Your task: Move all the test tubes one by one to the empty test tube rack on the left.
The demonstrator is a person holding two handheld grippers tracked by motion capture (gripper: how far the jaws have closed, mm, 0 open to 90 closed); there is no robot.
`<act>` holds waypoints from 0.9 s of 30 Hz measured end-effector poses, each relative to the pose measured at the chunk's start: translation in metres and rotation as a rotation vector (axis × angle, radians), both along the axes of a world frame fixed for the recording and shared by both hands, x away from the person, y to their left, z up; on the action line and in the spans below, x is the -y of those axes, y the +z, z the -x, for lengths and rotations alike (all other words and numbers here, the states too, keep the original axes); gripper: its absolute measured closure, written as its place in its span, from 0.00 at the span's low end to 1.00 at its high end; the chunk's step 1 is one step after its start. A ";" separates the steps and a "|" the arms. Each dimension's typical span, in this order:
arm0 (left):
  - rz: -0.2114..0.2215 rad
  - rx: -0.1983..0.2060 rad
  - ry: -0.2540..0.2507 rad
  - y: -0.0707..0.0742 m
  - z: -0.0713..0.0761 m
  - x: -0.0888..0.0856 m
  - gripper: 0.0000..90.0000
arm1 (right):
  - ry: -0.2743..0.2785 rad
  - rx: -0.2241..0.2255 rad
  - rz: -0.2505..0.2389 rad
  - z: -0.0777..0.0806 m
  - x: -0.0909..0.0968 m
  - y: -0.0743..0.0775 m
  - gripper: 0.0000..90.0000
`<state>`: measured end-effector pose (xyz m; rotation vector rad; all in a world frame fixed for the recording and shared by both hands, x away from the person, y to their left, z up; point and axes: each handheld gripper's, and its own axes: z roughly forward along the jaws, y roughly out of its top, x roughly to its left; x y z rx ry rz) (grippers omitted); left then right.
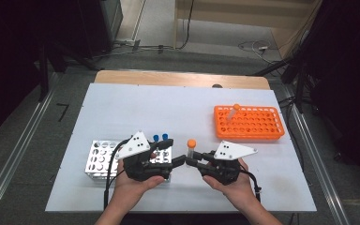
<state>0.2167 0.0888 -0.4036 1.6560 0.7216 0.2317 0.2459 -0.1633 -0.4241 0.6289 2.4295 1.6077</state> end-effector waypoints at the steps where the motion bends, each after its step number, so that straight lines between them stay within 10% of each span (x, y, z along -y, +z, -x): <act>1: -0.001 0.000 -0.003 0.000 0.000 0.001 0.42 | 0.005 0.002 0.002 0.001 -0.002 0.000 0.81; 15: -0.037 0.015 -0.045 -0.003 0.002 0.010 0.80 | 0.059 0.006 0.019 0.013 -0.017 -0.002 0.81; 27: -0.055 0.044 -0.017 -0.001 0.001 0.004 0.83 | 0.087 0.002 0.005 0.011 -0.015 -0.005 0.68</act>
